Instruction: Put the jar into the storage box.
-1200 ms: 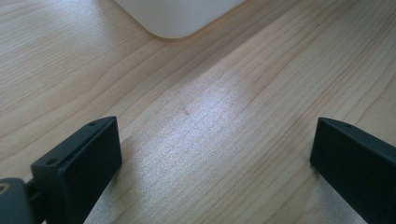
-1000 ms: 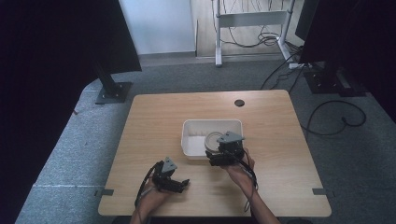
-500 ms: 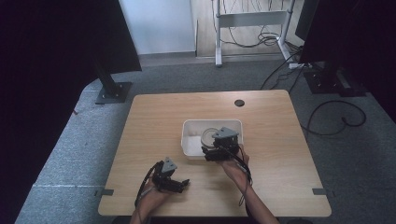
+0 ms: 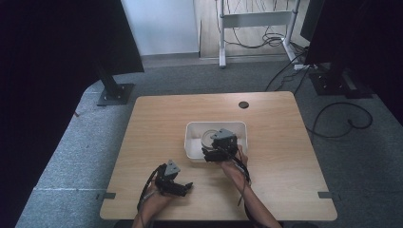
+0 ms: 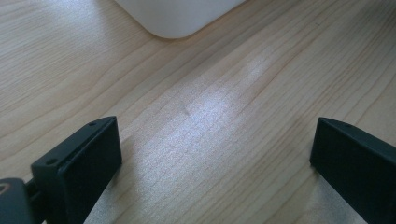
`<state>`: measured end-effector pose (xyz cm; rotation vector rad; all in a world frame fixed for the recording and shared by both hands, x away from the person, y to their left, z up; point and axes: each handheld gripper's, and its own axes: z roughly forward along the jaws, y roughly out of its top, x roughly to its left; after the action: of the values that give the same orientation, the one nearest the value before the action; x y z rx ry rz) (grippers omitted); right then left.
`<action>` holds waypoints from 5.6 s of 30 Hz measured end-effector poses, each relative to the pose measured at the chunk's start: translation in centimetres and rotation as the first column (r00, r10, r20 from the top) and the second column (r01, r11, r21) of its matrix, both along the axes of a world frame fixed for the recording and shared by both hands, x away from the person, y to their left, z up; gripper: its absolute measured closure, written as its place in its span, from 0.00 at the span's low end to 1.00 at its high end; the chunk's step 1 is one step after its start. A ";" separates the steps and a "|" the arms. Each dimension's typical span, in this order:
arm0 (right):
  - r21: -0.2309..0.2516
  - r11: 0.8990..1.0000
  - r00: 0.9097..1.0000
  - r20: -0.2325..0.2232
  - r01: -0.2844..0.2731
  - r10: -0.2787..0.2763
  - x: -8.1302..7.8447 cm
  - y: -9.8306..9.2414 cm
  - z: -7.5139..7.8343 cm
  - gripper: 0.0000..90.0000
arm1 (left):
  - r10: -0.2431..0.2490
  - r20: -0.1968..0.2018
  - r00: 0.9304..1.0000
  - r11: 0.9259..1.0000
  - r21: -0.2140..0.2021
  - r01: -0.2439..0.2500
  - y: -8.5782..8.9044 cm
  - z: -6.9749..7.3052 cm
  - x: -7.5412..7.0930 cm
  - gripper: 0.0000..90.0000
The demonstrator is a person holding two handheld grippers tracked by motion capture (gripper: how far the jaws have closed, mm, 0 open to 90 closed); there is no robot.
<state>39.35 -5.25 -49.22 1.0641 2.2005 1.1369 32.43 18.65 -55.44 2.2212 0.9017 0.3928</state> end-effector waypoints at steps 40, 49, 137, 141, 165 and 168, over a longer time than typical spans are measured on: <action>0.010 1.000 0.995 -0.098 -0.022 0.023 1.9 1.3 -2.9 0.01 | 0.001 -0.001 1.000 1.000 -0.001 -0.001 0.0 0.0 0.0 0.02; 0.009 0.998 0.995 -0.085 -0.054 0.055 1.3 0.5 -2.2 0.03 | 0.000 0.001 1.000 1.000 0.001 0.000 0.0 0.0 0.0 0.02; 0.019 0.994 0.994 -0.031 -0.105 0.105 -6.1 -8.1 -1.7 0.07 | 0.001 0.000 1.000 1.000 0.000 -0.001 0.0 0.0 0.0 0.02; 0.021 0.995 0.995 -0.030 -0.098 0.099 -6.3 -8.6 -1.7 0.07 | 0.001 0.000 1.000 1.000 0.000 -0.001 0.0 0.0 0.0 0.02; 0.016 0.998 0.998 -0.030 -0.062 0.062 -7.6 -11.0 -2.0 0.07 | 0.001 0.000 1.000 1.000 -0.001 -0.001 0.0 0.0 0.0 0.02; 0.019 0.998 0.998 -0.032 -0.053 0.053 -7.8 -11.4 -2.0 0.07 | 0.001 0.000 1.000 1.000 -0.001 -0.001 0.0 0.0 0.0 0.02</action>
<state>31.55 -16.64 -51.19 1.0444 2.2596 1.1725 32.42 18.64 -55.44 2.2201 0.9028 0.3933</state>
